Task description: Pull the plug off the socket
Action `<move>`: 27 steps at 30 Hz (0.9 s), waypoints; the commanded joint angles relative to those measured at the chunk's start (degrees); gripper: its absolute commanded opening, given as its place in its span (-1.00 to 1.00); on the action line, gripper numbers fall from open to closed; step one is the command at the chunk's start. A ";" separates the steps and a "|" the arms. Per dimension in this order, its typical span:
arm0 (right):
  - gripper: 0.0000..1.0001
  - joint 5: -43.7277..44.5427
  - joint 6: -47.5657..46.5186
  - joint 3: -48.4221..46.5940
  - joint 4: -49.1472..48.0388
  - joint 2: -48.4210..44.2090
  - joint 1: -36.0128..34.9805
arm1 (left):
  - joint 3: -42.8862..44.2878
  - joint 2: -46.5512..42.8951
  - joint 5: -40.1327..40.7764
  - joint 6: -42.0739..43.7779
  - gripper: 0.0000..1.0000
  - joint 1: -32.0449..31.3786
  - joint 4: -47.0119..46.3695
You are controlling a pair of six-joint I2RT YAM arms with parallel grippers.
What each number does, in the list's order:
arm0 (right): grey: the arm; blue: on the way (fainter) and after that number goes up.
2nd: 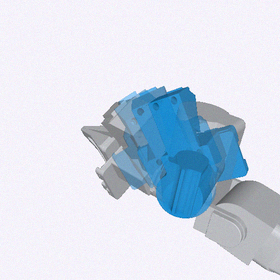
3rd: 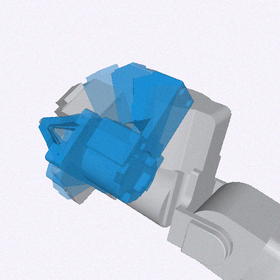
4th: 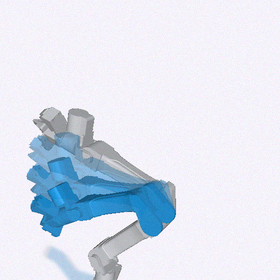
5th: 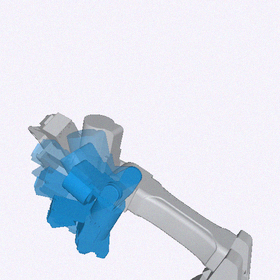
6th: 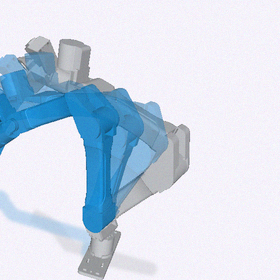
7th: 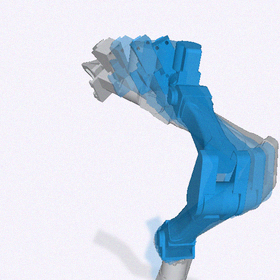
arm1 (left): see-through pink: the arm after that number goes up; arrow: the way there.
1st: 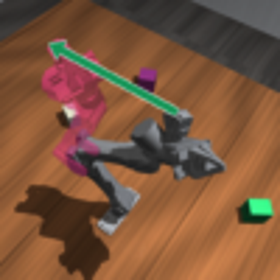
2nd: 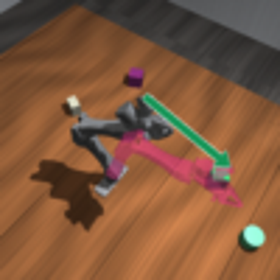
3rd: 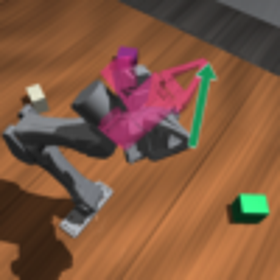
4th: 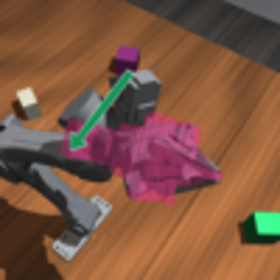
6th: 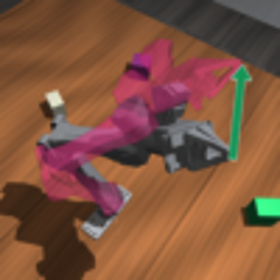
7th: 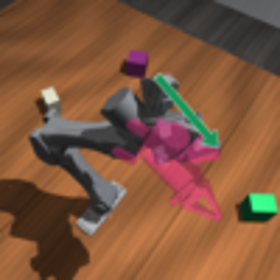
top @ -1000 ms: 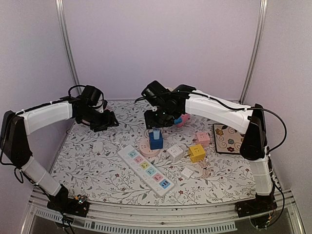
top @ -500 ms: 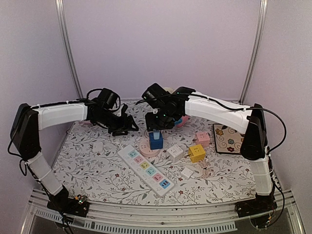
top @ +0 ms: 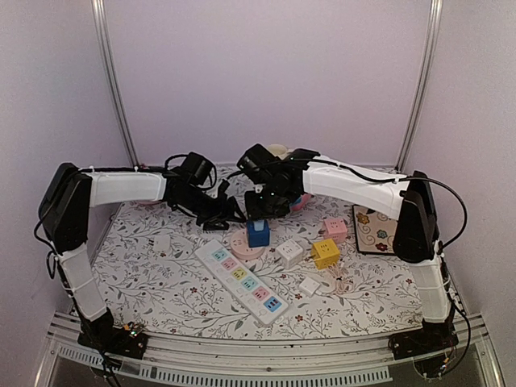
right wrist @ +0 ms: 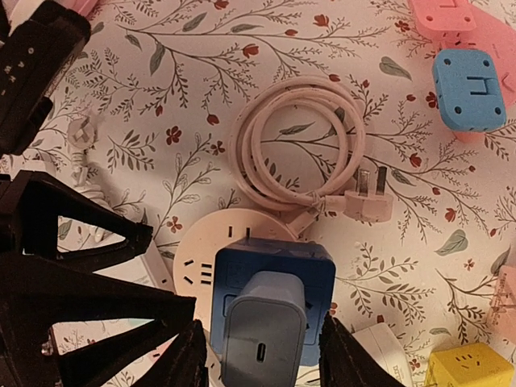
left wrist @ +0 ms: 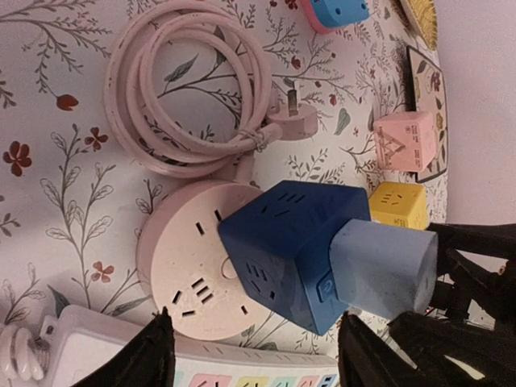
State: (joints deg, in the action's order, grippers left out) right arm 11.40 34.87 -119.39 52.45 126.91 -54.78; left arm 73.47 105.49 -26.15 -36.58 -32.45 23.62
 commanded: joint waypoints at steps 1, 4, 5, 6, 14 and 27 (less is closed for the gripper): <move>-0.02 -1.46 -0.60 -1.15 -0.52 2.39 0.19 | 1.98 1.98 -2.05 -0.66 0.38 -0.69 -1.73; -0.03 -1.61 -0.75 -1.19 -0.48 2.72 0.17 | 2.59 3.30 -2.29 -0.69 0.38 -0.78 -1.76; -0.03 -1.57 -0.89 -1.26 -0.53 2.90 0.17 | 2.77 3.72 -2.46 -0.69 0.38 -0.78 -1.86; -0.04 -1.70 -1.02 -1.35 -0.51 2.96 0.16 | 2.85 3.96 -2.57 -0.78 0.38 -0.85 -1.97; -0.34 -1.80 -1.23 -2.93 0.59 3.82 0.14 | 2.99 5.96 -3.21 -1.34 0.38 -1.15 -2.79; -0.60 -0.75 -1.11 -4.22 0.94 3.62 -0.19 | 1.67 6.65 -1.36 -2.18 0.38 -1.22 -1.02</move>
State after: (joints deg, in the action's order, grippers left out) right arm 9.91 33.71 -120.79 53.39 129.54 -54.70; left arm 75.09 110.74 -29.08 -38.24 -32.95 21.65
